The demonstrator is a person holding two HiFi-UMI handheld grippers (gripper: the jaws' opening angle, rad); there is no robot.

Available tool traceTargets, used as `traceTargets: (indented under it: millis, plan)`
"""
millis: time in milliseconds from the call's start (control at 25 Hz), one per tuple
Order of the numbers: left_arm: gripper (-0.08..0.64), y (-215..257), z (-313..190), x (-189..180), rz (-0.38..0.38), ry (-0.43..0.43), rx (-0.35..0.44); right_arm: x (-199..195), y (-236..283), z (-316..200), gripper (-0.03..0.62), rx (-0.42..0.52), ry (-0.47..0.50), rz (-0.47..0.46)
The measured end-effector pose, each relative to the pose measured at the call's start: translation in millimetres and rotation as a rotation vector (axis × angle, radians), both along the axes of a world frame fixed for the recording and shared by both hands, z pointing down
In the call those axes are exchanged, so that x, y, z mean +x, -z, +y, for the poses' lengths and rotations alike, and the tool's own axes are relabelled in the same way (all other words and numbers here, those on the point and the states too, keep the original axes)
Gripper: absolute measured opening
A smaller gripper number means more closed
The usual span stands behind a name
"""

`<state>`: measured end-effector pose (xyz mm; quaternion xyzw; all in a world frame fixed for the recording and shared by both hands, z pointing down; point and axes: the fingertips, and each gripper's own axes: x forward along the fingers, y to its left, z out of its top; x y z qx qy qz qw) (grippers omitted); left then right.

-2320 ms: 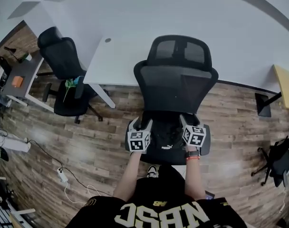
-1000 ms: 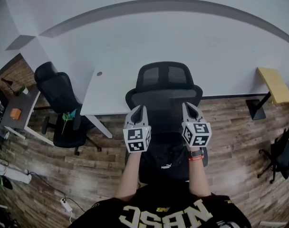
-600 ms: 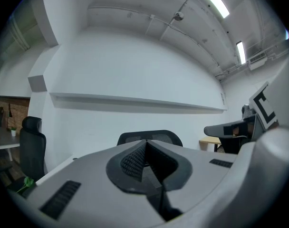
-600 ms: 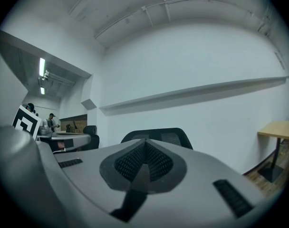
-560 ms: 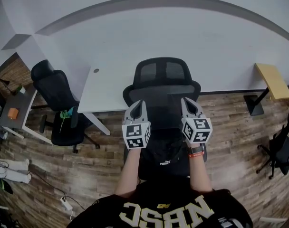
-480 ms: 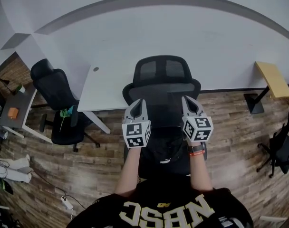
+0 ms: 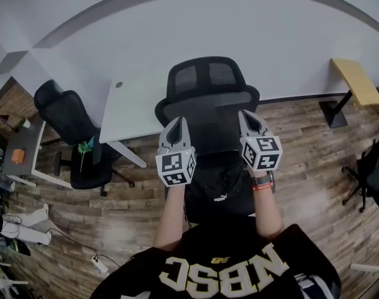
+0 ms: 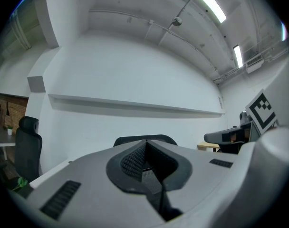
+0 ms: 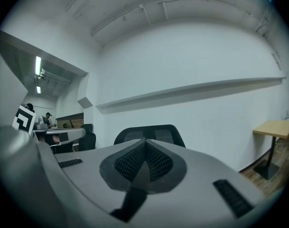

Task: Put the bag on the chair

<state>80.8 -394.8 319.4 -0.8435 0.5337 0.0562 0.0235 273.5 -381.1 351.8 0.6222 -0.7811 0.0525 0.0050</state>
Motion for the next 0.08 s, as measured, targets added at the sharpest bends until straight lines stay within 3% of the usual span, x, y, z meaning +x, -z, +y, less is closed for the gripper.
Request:
traceTargets:
  millis: [80]
  plan:
    - [0.014,1.7,1.0,2.5,0.021,-0.012,0.021,-1.4,-0.8,-2.6,0.008,-0.002,0.013,0.007]
